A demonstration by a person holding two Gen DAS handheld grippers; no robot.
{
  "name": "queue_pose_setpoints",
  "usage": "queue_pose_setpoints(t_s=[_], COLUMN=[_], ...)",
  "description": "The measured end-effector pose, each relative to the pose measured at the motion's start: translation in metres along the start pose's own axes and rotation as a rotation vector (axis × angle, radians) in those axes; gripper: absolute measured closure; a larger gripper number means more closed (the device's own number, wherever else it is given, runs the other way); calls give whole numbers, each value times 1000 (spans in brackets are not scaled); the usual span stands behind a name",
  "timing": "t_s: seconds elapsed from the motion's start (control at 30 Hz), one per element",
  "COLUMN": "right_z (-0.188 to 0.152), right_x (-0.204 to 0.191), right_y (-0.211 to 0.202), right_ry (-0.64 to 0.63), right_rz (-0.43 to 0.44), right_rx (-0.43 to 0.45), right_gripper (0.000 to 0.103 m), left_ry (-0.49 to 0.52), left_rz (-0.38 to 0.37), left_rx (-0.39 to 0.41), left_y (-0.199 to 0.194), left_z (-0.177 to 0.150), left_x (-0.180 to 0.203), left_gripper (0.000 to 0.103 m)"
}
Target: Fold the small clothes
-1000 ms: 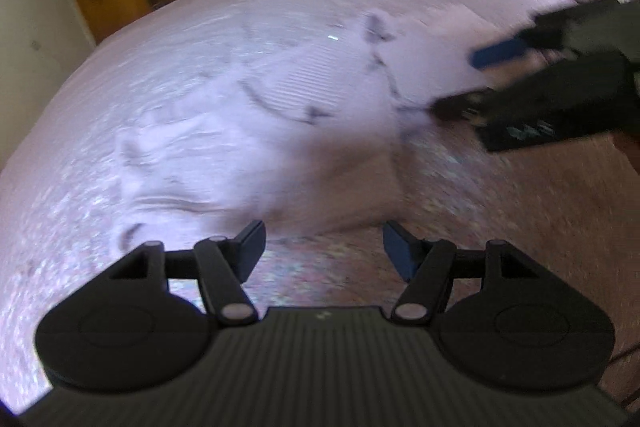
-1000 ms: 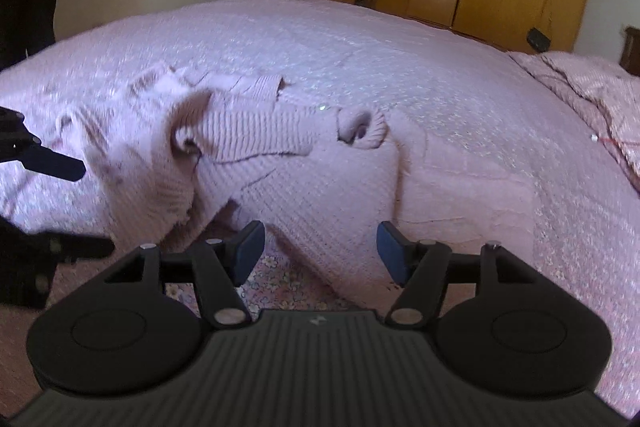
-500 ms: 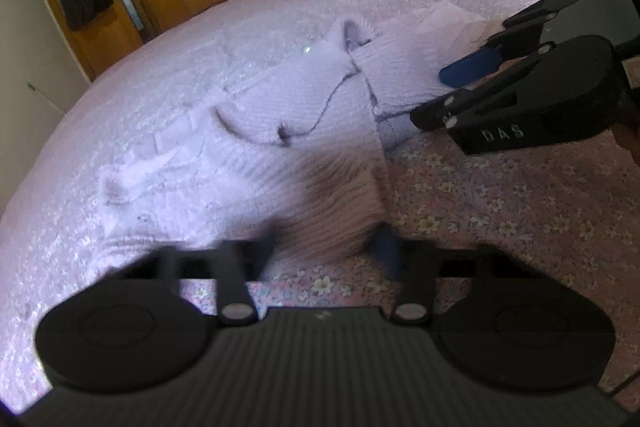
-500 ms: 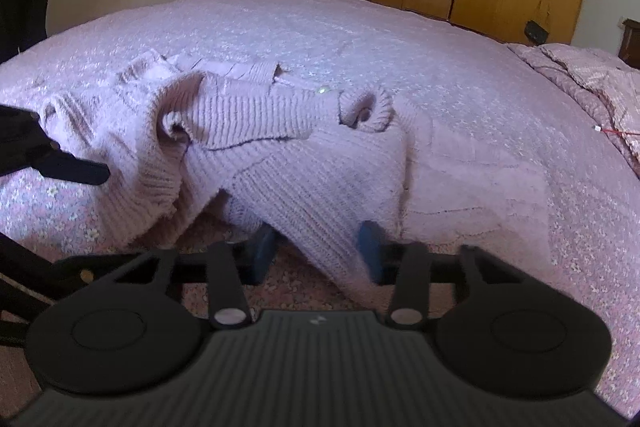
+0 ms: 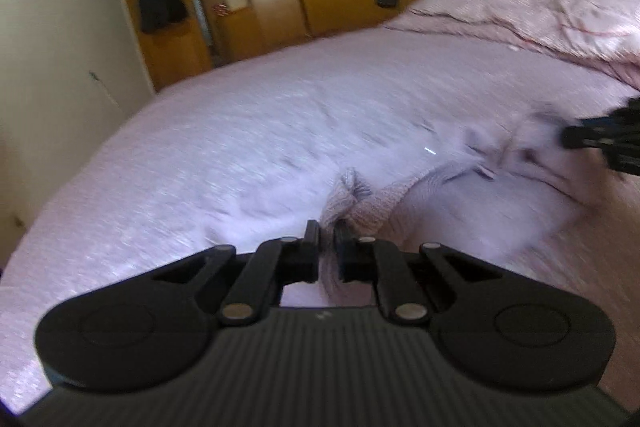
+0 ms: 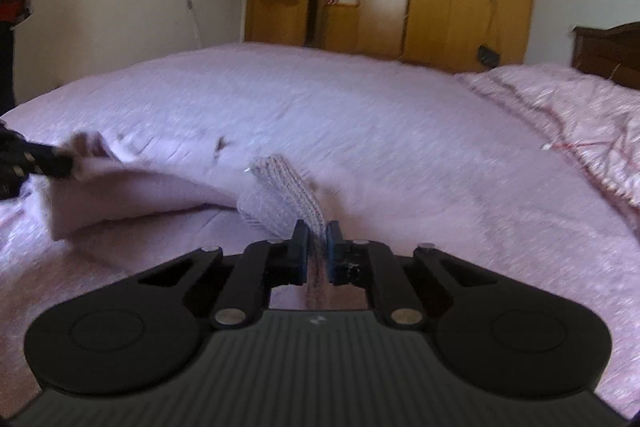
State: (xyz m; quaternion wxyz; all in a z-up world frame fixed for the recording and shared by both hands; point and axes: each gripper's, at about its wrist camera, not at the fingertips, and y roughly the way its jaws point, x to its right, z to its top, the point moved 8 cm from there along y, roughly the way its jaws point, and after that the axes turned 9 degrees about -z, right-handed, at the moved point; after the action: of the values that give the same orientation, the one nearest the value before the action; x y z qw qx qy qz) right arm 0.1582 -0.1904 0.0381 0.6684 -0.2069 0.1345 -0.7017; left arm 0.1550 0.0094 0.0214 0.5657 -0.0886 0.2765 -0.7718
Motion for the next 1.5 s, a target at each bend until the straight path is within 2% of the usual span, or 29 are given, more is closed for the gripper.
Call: queue_pose_setpoints(t_s=[0.1, 0.37, 0.5, 0.67, 0.73, 0.83, 1.0, 1.2, 1.27, 1.3, 1.33, 1.4, 1.5], right_z=[8, 38, 48, 38, 26, 2, -2, 5, 6, 8, 8, 10, 8], right_x=[16, 53, 68, 88, 93, 104, 109, 115, 113, 111, 110, 106, 98], right_y=[6, 37, 67, 129, 157, 191, 197, 177, 165, 160, 156, 147, 139], right_ry=[14, -35, -58, -37, -21, 17, 47, 126, 161, 176, 188, 201, 200], right_rz=[-35, -135, -179, -232, -230, -227, -177, -142, -128, -121, -114, -98, -79], right_rx=[4, 41, 40, -42, -109, -220, -215, -223, -219, -218, -214, -202, -186], right_gripper=[94, 94, 94, 94, 94, 93, 87, 61, 57, 56, 54, 49, 46], left_ry=[-15, -101, -71, -47, -61, -134, -267, -385, -415, -427, -435, -435, -443], left_rz=[54, 124, 143, 185, 253, 273, 192, 36, -18, -39, -53, -66, -92], left_rx=[25, 22, 0, -47, -98, -185, -180, -176, -184, -190, -191, -188, -230], left_y=[3, 39, 65, 110, 128, 146, 134, 122, 126, 130, 131, 135, 146], left_z=[15, 36, 41, 38, 26, 5, -3, 7, 8, 7, 6, 5, -1], left_x=[-25, -86, -102, -114, -124, -138, -148, -145, -139, -135, -132, -127, -121], left_gripper=[94, 98, 98, 98, 96, 96, 96, 94, 78, 58, 44, 42, 42])
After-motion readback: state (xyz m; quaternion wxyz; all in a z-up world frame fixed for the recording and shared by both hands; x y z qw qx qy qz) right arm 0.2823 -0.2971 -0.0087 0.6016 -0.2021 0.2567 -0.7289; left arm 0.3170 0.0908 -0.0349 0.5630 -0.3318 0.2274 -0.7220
